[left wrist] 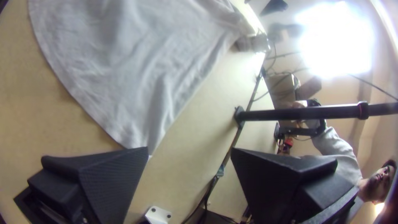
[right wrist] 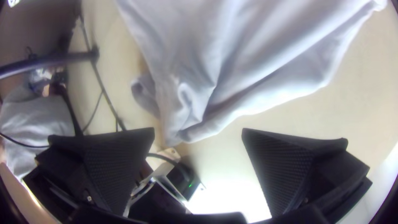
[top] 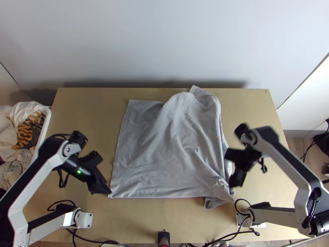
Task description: Fold the t-shirt
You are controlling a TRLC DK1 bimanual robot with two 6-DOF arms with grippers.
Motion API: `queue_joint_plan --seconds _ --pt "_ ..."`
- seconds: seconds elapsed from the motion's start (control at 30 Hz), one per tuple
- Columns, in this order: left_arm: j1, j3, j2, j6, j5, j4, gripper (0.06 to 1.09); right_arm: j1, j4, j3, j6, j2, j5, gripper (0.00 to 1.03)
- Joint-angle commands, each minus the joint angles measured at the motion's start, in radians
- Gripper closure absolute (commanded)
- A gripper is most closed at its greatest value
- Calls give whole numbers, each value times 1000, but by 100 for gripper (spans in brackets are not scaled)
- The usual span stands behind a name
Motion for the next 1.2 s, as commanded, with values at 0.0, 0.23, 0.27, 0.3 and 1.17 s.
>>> queue_joint_plan --seconds 0.0,0.23,0.27,0.3,1.17 --pt "163 178 32 -9 6 72 10 -192 39 272 55 62 -141 4" --pt "228 450 376 -307 23 431 10 -229 266 450 218 253 -217 5" --pt "215 476 423 -352 24 471 10 -223 309 464 256 275 -217 5" --pt "191 493 457 -384 24 512 10 -214 331 479 281 295 -215 5" --pt "102 1154 1189 -819 35 902 11 -88 509 665 555 341 -200 5"
